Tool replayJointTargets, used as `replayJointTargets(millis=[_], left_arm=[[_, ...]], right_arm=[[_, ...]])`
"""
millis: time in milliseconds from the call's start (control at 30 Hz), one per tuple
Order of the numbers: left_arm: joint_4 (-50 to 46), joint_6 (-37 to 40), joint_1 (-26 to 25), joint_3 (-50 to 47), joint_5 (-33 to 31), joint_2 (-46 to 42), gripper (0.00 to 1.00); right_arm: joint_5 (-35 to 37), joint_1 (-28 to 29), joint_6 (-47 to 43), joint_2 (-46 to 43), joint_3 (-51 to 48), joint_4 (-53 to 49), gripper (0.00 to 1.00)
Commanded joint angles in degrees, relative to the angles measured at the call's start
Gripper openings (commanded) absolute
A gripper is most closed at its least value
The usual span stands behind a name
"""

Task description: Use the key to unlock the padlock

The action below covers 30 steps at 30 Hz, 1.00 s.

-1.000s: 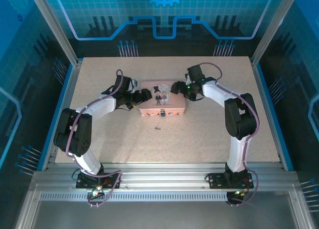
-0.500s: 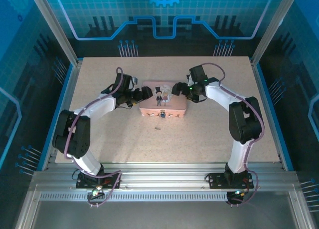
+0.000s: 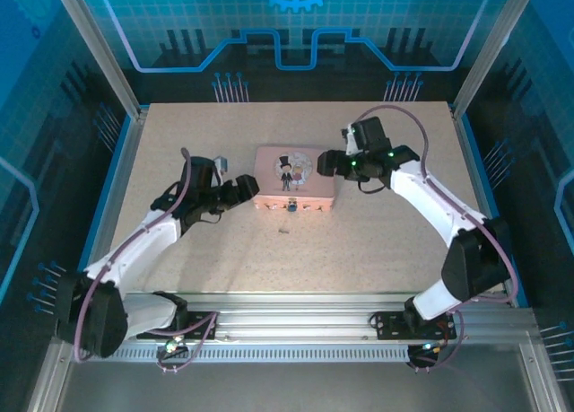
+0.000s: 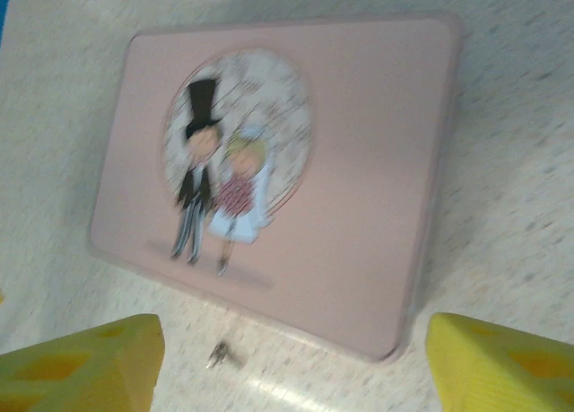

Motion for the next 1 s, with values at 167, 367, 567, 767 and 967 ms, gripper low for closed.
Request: replayJointTargets(millis=[167,367,567,767,967], left_arm=[[-15.52,-9.92,-5.75,-6.96,-10.27,-14.49,0.83],[-19.27,-14.93,-7.48,-10.70,-11.83,-21.96,0.79],[-20.44,-15.73,-7.66,-12.07,-11.30,-24.28,0.78],[-19.67,-16.13,-7.75,-12.95,-10.54,-24.51,0.78],[-20.09,-16.08,-7.84,-13.52,-10.32,-25.36,0.78]], right_arm=[[6.97,13.75,0.53,-1.33,-5.86,-4.02,0.64],[11.74,20.64,3.46,5.63,-4.18,-4.75,0.58],[14.21,25.61,4.41,15.04,2.30,-7.10,0.56],[16.84,28.13,4.83,23.94,9.26,-9.90,0.51],[18.04,29.16,5.57,29.76,14.39,-12.51,0.46]])
